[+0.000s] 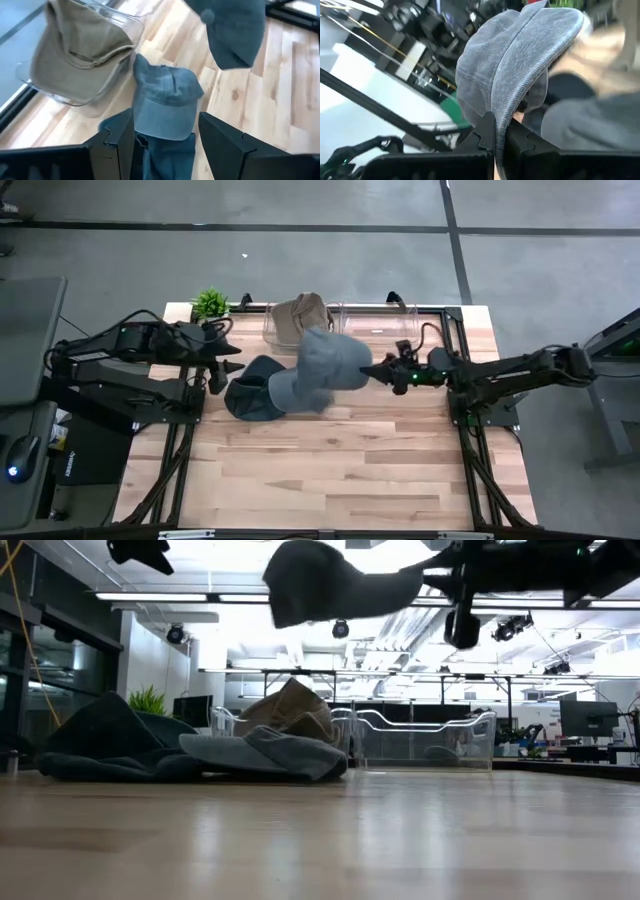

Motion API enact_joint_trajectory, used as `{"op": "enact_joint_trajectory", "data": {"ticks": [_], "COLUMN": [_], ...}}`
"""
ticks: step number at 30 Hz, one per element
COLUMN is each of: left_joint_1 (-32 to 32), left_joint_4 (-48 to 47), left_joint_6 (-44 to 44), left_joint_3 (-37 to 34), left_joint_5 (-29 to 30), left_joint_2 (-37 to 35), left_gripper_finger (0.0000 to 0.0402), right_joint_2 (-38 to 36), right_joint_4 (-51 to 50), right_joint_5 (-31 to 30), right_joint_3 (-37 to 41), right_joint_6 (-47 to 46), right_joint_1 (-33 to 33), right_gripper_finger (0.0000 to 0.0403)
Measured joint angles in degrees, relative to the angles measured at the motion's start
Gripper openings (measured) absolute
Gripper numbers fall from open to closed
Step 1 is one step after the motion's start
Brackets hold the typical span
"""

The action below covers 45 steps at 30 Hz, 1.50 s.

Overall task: Pick & Place hat
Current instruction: Put the top gray cap into the right transparent bin

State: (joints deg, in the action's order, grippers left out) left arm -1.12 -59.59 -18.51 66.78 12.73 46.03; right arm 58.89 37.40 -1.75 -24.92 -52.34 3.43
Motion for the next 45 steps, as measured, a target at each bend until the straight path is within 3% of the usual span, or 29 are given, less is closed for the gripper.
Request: {"op": "enact_joint_trajectory", "data": {"ticks": [6, 12, 23, 32, 38, 45], "left_joint_1": [0.00, 0.00, 0.00, 0.01, 0.00, 0.00], "left_joint_4": [-0.02, -0.49, -0.59, -0.57, -0.56, -0.46], "left_joint_6": [-0.41, -0.47, 0.09, 0.18, 0.18, 2.79], "left_joint_3": [0.00, 0.00, 0.00, 0.00, 0.00, 0.00], "left_joint_5": [1.32, 1.84, 1.06, 0.90, 0.86, 0.86], "left_joint_2": [-2.12, -2.06, -2.04, -2.04, -2.04, -2.08], "left_gripper_finger": [0.0181, 0.0181, 0.0181, 0.0181, 0.0181, 0.0181], "right_joint_2": [-5.12, -6.01, -2.88, 3.45, 9.88, 20.31], "right_joint_4": [-14.29, -31.87, -58.31, -72.61, -78.54, -89.02], "right_joint_5": [-5.53, -11.27, -25.51, -35.53, -36.22, -29.41], "right_joint_3": [-6.55, -17.94, -40.83, -50.54, -55.41, -65.30], "right_joint_6": [6.03, 12.42, 25.81, 30.33, 26.33, 22.32], "right_joint_1": [-0.14, -0.14, -0.14, 0.42, 3.34, 9.36], "right_gripper_finger": [0.0003, 0.0003, 0.0003, 0.0003, 0.0003, 0.0003]}}
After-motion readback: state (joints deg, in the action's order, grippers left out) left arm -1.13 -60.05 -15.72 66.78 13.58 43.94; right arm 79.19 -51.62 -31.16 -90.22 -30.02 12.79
